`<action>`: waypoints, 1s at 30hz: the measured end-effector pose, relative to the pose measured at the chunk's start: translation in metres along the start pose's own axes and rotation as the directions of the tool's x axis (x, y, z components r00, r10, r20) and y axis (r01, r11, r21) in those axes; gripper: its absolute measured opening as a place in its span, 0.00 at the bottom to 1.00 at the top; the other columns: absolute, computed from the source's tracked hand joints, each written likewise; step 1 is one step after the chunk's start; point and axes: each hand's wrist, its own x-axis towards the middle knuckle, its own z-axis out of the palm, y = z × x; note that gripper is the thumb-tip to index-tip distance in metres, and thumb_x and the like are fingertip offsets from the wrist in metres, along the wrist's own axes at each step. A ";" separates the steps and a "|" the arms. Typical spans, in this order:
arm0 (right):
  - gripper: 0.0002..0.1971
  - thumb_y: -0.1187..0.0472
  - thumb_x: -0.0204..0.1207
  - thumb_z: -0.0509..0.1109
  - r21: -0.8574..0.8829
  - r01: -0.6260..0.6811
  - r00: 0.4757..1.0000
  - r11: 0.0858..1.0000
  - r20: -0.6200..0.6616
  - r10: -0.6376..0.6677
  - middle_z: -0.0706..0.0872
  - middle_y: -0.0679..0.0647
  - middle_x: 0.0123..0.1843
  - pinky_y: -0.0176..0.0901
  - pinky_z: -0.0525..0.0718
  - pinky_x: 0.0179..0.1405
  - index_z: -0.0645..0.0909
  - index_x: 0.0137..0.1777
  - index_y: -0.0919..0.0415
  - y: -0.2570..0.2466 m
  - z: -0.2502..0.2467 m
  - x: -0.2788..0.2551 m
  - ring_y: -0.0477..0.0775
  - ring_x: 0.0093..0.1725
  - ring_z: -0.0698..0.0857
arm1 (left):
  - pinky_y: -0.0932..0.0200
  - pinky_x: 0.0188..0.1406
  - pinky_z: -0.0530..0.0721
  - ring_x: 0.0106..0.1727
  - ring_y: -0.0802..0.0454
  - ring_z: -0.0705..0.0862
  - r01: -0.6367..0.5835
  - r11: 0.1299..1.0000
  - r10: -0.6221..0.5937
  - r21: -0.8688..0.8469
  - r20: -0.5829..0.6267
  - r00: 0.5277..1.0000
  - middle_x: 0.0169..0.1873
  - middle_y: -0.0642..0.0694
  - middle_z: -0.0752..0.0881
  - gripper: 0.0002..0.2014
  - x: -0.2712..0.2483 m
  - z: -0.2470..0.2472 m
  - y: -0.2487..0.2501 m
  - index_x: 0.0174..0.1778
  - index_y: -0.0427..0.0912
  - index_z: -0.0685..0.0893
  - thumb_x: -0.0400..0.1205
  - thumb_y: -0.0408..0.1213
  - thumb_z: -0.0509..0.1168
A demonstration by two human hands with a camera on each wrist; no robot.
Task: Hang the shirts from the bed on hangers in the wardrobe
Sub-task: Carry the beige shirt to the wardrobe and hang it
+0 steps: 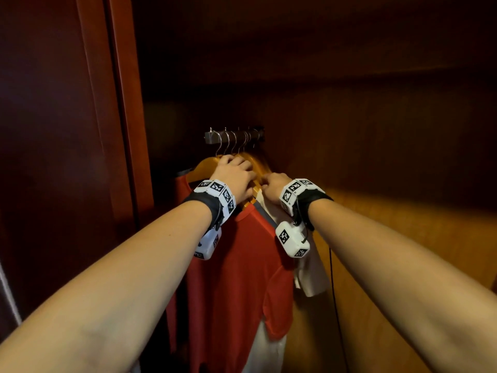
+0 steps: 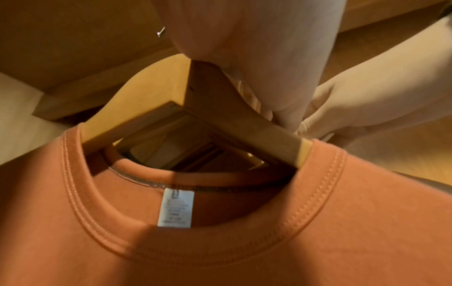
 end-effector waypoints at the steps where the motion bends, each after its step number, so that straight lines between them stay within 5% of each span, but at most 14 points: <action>1: 0.17 0.56 0.85 0.60 -0.003 -0.010 1.000 1.000 0.001 0.010 0.83 0.62 0.67 0.47 0.79 0.51 0.81 0.69 0.58 0.000 0.002 0.001 0.65 0.62 0.84 | 0.45 0.76 0.62 0.75 0.48 0.70 0.000 1.000 0.000 0.001 0.007 1.000 0.70 0.51 0.78 0.20 0.000 0.000 -0.001 0.66 0.55 0.82 0.81 0.55 0.60; 8: 0.21 0.45 0.80 0.65 0.044 -0.016 1.000 0.999 0.004 0.016 0.85 0.61 0.59 0.56 0.84 0.61 0.80 0.65 0.58 -0.008 0.010 0.003 0.67 0.57 0.85 | 0.46 0.77 0.60 0.76 0.48 0.69 -0.015 0.999 0.013 0.029 0.042 0.999 0.69 0.52 0.77 0.19 -0.006 0.000 -0.007 0.66 0.55 0.83 0.80 0.53 0.62; 14: 0.13 0.50 0.74 0.71 0.006 -0.022 0.999 1.000 0.026 0.021 0.82 0.56 0.42 0.50 0.82 0.44 0.72 0.35 0.53 -0.015 0.011 0.002 0.63 0.47 0.85 | 0.45 0.78 0.60 0.76 0.48 0.68 -0.029 0.999 0.026 0.039 0.056 0.998 0.69 0.52 0.77 0.19 -0.010 -0.001 -0.010 0.66 0.54 0.82 0.80 0.53 0.62; 18: 0.09 0.55 0.74 0.73 -0.003 -0.032 0.999 0.999 0.021 0.032 0.79 0.56 0.42 0.49 0.81 0.38 0.76 0.43 0.56 -0.017 0.010 -0.002 0.60 0.43 0.85 | 0.46 0.77 0.60 0.75 0.48 0.69 -0.029 0.999 0.027 0.033 0.053 0.998 0.68 0.52 0.77 0.19 -0.011 -0.002 -0.009 0.66 0.54 0.82 0.80 0.51 0.63; 25: 0.13 0.55 0.75 0.73 0.005 -0.031 0.999 1.000 0.017 0.031 0.82 0.55 0.43 0.51 0.86 0.44 0.77 0.56 0.56 -0.010 0.010 -0.005 0.61 0.45 0.86 | 0.46 0.76 0.61 0.74 0.48 0.70 -0.014 1.000 0.014 -0.001 0.057 0.998 0.67 0.52 0.78 0.18 -0.008 -0.006 -0.007 0.65 0.55 0.82 0.80 0.51 0.64; 30: 0.15 0.57 0.76 0.72 0.062 -0.063 0.998 0.996 0.008 0.063 0.86 0.59 0.53 0.54 0.88 0.51 0.79 0.61 0.58 -0.006 0.005 -0.008 0.63 0.50 0.87 | 0.46 0.76 0.61 0.75 0.48 0.70 0.000 1.000 0.001 -0.028 0.062 0.998 0.69 0.52 0.77 0.18 -0.004 -0.008 -0.005 0.66 0.55 0.82 0.81 0.51 0.63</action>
